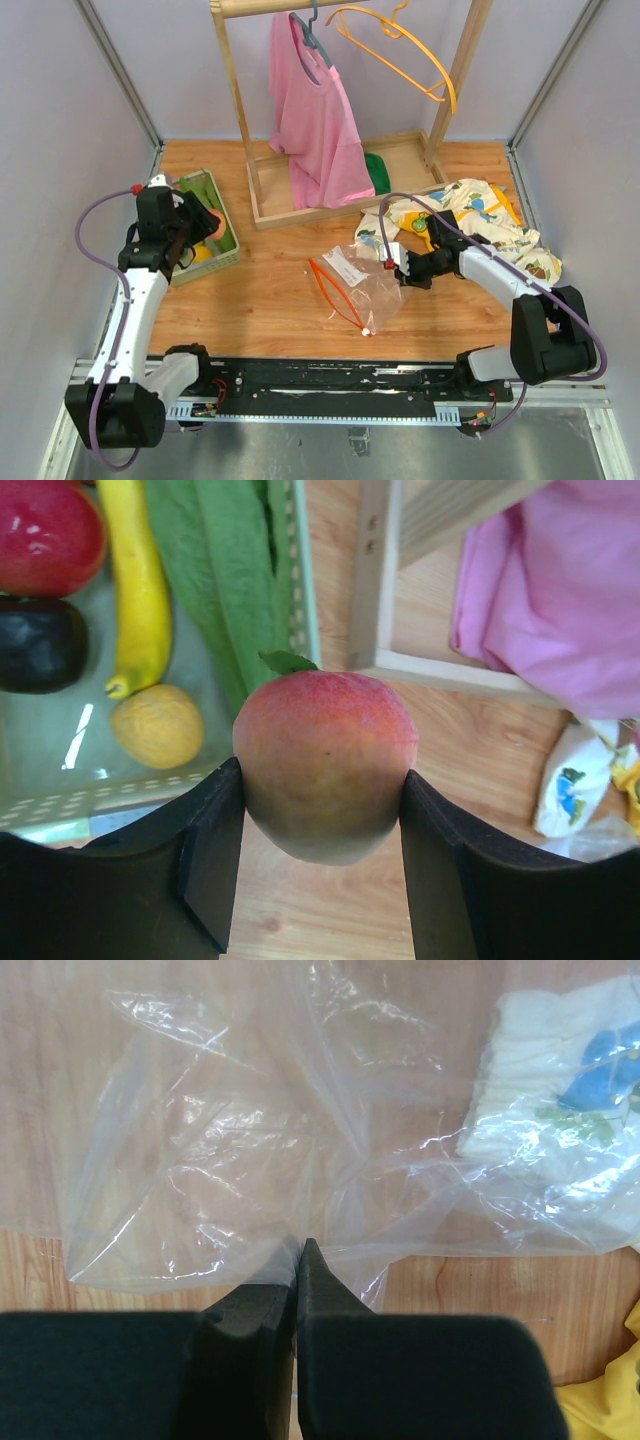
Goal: Open the zip-top bag and remove the fake food
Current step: Place the fake fruit in the bin.
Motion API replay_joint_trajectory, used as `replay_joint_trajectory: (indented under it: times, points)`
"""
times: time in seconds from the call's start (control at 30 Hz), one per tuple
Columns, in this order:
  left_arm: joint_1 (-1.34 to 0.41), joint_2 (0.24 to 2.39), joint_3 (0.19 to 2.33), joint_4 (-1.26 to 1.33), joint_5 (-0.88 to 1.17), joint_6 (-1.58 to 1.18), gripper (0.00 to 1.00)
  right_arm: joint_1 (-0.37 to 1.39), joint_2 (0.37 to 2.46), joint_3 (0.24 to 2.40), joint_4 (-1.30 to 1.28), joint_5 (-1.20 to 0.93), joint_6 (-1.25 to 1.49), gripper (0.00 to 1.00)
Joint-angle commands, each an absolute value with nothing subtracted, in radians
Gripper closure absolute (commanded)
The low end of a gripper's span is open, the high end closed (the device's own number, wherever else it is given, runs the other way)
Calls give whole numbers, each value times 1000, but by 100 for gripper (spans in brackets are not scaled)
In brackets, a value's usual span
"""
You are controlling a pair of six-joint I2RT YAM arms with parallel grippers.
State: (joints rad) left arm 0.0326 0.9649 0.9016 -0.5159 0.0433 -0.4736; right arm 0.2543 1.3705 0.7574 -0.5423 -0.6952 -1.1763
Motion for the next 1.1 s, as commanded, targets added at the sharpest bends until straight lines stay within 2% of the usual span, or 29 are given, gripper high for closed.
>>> replay_joint_trajectory:
  times: [0.0, 0.13, 0.2, 0.27, 0.33, 0.37, 0.4, 0.7, 0.87, 1.07]
  points:
    - [66, 1039, 904, -490, 14, -425, 100, 237, 1370, 751, -535, -706, -1154, 99]
    - [67, 1109, 919, -508, -91, -419, 100, 236, 1371, 753, -535, -704, -1152, 99]
    - [67, 1130, 924, -516, -152, -413, 95, 236, 1373, 753, -535, -706, -1151, 99]
    - [67, 1150, 935, -530, -215, -406, 70, 235, 1374, 754, -538, -706, -1149, 99]
    - [67, 1166, 948, -538, -261, -401, 36, 235, 1374, 754, -538, -706, -1150, 99]
    - [67, 1171, 951, -535, -273, -398, 14, 236, 1375, 754, -539, -708, -1149, 99]
    - [67, 1172, 952, -527, -278, -396, 3, 236, 1376, 753, -540, -709, -1150, 99]
    - [67, 1144, 979, -488, -187, -378, 1, 234, 1370, 761, -552, -712, -1147, 99]
    - [67, 1028, 926, -399, 20, -377, 1, 232, 1364, 769, -568, -736, -1143, 98]
    - [67, 849, 805, -226, 294, -518, 1, 230, 1359, 785, -603, -753, -1139, 98]
